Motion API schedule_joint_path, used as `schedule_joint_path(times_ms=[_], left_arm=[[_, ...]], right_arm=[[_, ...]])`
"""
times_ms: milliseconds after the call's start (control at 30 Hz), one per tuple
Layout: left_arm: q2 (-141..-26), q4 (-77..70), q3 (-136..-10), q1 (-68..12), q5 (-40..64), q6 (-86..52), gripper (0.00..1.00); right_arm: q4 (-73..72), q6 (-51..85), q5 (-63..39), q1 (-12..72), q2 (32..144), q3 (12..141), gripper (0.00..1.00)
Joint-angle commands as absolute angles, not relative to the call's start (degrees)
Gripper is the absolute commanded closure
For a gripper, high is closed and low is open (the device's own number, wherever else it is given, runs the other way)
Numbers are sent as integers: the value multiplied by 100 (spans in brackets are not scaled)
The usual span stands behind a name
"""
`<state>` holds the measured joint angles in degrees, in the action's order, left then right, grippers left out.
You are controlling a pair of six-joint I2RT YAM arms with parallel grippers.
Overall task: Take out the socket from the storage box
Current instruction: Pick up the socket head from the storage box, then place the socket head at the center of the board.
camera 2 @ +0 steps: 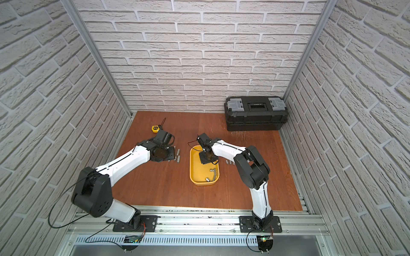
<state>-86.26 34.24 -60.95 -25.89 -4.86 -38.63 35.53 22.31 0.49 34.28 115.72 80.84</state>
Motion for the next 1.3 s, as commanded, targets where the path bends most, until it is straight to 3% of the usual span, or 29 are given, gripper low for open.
schedule_joint_path(times_ms=[0,300,600,867,1267], left_arm=[[-8508,3287,-6045,-2568,-456,-3885,47],[-8525,3287,-6056,-2570,-453,-3881,47],[-8488,3305,-6064,-2571,-458,-3864,47],[-8499,3296,-6047,-2569,-454,-3866,47],[-8389,3296,-6004,-2573,-457,-3877,47]], right_arm=[[3568,2276,51,3459,11680,8191,69],[3590,2220,88,3455,11415,8182,81],[4047,1920,343,3361,10535,8559,82],[4282,1678,604,2715,9891,8554,84],[3880,1431,407,1674,10696,8056,85]])
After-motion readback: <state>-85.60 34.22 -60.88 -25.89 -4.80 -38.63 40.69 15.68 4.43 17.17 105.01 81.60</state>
